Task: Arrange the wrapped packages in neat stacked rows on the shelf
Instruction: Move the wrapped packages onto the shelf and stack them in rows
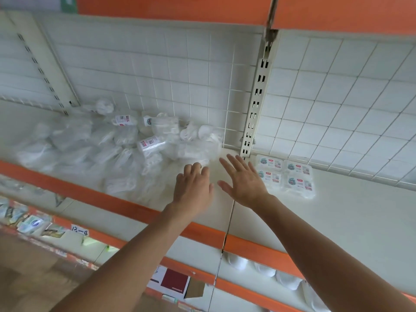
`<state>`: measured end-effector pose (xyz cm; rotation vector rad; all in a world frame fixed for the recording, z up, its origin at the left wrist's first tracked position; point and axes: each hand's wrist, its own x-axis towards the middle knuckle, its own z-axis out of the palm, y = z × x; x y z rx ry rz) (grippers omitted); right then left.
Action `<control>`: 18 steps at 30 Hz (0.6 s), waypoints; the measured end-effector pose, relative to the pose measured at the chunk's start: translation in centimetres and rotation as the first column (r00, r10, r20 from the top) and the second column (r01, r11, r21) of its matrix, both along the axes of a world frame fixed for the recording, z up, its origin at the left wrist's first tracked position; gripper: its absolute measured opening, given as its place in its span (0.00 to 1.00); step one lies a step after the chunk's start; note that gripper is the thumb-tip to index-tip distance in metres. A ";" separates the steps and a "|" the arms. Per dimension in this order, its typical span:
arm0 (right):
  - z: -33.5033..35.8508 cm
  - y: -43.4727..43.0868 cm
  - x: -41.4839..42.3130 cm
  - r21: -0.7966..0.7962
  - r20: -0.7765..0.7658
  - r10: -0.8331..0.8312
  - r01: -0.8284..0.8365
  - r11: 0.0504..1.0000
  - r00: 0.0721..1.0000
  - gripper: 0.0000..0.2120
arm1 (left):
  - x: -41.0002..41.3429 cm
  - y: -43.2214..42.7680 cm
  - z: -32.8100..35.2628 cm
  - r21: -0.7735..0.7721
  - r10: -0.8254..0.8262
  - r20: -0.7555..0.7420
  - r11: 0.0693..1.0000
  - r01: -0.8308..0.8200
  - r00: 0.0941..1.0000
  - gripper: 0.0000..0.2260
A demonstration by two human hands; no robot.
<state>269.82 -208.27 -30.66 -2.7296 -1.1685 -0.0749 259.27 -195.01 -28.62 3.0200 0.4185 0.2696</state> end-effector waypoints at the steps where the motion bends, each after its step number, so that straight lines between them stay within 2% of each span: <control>1: 0.0 0.8 -0.1 0.006 -0.007 0.021 -0.021 1.000 1.000 0.32 | -0.3 0.5 -0.2 -0.006 0.000 -0.026 1.000 -0.001 1.000 0.19; 5: 0.0 3.3 -0.1 0.043 -0.022 0.081 -0.079 0.996 0.997 0.31 | -1.2 2.2 -0.8 -0.106 -0.020 -0.099 0.994 0.010 0.995 0.19; 10: 0.8 5.7 0.1 0.129 -0.030 0.106 -0.101 0.986 0.994 0.29 | -1.7 3.2 -0.8 -0.273 -0.025 -0.008 0.962 0.022 1.000 0.17; 14: 1.2 6.8 0.1 0.228 0.043 0.067 -0.075 0.971 0.997 0.22 | -1.1 3.9 -0.2 -0.271 0.005 0.077 0.963 0.017 0.997 0.16; 16: 1.5 7.4 0.3 0.259 0.013 0.065 -0.066 0.964 0.998 0.24 | -0.9 3.9 -0.1 -0.277 -0.014 0.051 0.961 0.028 0.999 0.17; 18: 1.7 7.9 0.8 0.213 -0.020 0.096 -0.090 0.973 0.995 0.26 | -0.8 3.8 -0.2 -0.276 -0.047 -0.023 0.960 0.039 0.999 0.18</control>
